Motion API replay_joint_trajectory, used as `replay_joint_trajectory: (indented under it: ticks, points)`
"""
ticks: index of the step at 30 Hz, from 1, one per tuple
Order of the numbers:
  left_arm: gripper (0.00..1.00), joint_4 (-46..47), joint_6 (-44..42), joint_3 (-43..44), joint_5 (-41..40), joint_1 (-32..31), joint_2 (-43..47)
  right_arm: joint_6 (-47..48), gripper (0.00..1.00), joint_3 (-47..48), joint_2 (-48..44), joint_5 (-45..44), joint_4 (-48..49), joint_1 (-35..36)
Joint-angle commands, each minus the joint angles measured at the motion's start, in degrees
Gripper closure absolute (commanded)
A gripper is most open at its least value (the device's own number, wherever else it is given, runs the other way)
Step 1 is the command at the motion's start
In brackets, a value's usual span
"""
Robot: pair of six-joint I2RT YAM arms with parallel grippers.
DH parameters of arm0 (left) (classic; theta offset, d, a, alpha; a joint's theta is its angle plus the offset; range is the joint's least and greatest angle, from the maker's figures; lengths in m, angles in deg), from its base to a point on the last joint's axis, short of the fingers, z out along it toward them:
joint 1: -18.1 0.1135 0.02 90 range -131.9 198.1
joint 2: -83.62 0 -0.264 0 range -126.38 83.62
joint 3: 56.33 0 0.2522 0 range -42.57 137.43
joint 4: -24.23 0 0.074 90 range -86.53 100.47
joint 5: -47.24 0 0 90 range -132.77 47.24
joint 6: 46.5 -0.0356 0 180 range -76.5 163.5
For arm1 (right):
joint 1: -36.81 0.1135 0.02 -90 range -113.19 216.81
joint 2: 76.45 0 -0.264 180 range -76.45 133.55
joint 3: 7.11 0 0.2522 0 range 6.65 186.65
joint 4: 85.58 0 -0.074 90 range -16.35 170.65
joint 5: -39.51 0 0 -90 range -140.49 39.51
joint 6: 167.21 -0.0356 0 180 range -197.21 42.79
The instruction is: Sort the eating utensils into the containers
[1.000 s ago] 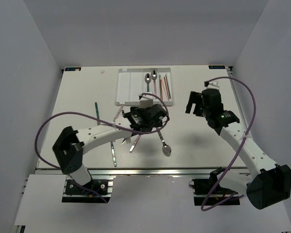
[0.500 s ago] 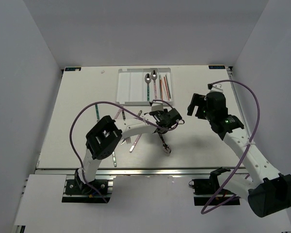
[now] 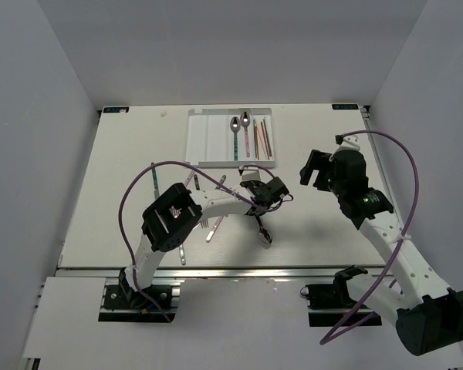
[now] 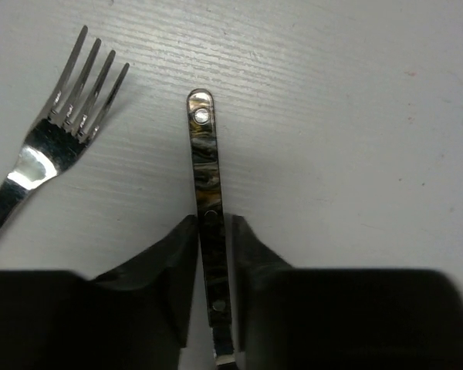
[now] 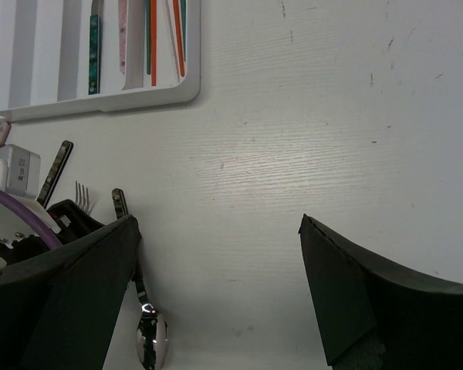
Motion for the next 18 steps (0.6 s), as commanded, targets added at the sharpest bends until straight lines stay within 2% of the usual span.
replay_joint_trajectory:
  ticks: [1,3,4,6,11,12,14,15,17,18]
  points:
    - [0.73,0.9,1.0,-1.2,5.6,-0.1,-2.3,-0.1,0.11,-0.4,-1.7,-0.1,1.7,-0.2]
    - [0.83,0.8,0.8,-2.0,6.7,-0.1,-2.3,-0.2,0.11,-0.4,-2.0,0.3,1.7,-0.3]
    - [0.92,0.6,0.6,-2.2,6.8,-0.1,-2.3,-0.2,0.11,-0.4,-2.0,0.7,1.7,-0.5]
    - [1.00,-0.3,-1.5,-2.3,6.9,-0.1,-1.7,-0.2,0.11,-0.3,-2.0,3.2,1.8,-1.0]
    - [1.00,2.0,-8.3,-3.7,7.8,-0.1,1.3,-0.3,0.11,-1.4,-1.5,10.0,2.8,-5.2]
    - [1.00,5.6,-13.2,-4.3,9.9,-0.1,2.1,-0.2,0.11,-1.5,-1.6,13.5,3.0,-6.1]
    - [1.00,8.0,-17.4,-5.7,10.0,-0.1,5.4,0.0,0.11,-1.6,-2.0,15.9,3.2,-8.1]
    - [1.00,10.6,-23.1,-6.1,10.4,-0.2,6.4,0.3,0.11,-1.4,-2.1,18.6,3.3,-8.4]
    - [1.00,12.1,-28.1,-7.0,8.8,-0.3,10.1,0.4,0.11,-1.1,-2.3,22.0,3.8,-8.5]
    - [1.00,15.0,-34.1,-7.7,8.6,-0.8,11.5,0.3,0.11,-1.2,-2.1,26.4,4.3,-8.5]
